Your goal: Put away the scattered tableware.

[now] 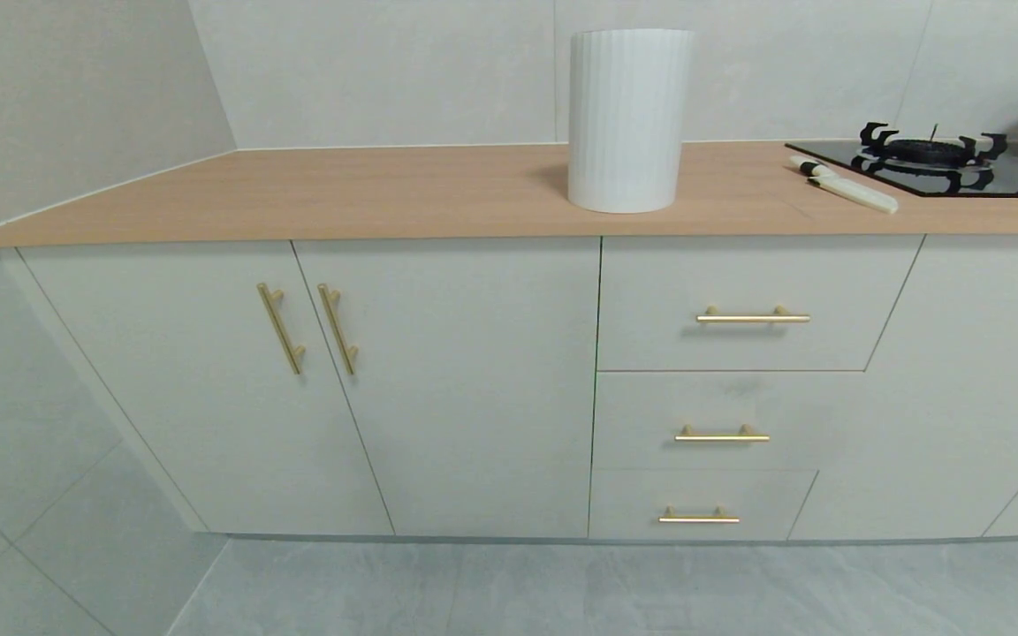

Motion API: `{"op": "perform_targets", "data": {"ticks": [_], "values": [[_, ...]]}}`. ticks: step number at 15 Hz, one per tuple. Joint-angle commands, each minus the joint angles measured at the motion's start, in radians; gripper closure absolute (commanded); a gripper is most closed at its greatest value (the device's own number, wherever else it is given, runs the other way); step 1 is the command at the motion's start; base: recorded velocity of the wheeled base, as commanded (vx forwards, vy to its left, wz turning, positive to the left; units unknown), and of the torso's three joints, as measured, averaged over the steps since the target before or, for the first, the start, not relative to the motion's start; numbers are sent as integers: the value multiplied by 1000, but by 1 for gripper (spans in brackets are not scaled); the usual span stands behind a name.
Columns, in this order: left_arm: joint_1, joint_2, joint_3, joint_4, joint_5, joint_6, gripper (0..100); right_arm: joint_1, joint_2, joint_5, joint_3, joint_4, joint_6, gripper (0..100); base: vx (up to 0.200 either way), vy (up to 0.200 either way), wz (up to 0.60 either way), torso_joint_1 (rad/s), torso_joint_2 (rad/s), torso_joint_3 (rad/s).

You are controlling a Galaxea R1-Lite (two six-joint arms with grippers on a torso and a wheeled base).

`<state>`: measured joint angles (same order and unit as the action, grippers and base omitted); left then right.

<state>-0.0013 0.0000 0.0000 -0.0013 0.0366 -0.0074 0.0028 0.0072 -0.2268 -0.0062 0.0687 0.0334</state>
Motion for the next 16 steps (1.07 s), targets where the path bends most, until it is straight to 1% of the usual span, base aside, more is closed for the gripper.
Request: {"op": "perform_targets", "data": {"ticks": [1,2,3,5,7,8,9,16], "values": [[0,0,0,0,0,0,0,-1,-7,72,6,-20,-38,0,0,0,0,0,0,0],[1,0,0,0,0,0,0,-1,-7,96,6,-21,-58,0,0,0,0,0,0,0],[0,0,0,0,0,0,0,-1,-7,175,6,-69,-72,0,0,0,0,0,0,0],[0,0,0,0,0,0,0,-1,-6,198,6,-66,-59,0,0,0,0,0,0,0],[0,0,0,0,0,1,0,-1,-7,201,6,-66,-56,0,0,0,0,0,0,0],[0,0,0,0,0,11,0,-1,-7,201,6,-66,-56,0,0,0,0,0,0,0],[0,0,0,0,0,-2,0,-1,-7,201,6,-66,-58,0,0,0,0,0,0,0],[0,0,0,0,0,0,0,-1,-7,201,6,-66,-56,0,0,0,0,0,0,0]]}}
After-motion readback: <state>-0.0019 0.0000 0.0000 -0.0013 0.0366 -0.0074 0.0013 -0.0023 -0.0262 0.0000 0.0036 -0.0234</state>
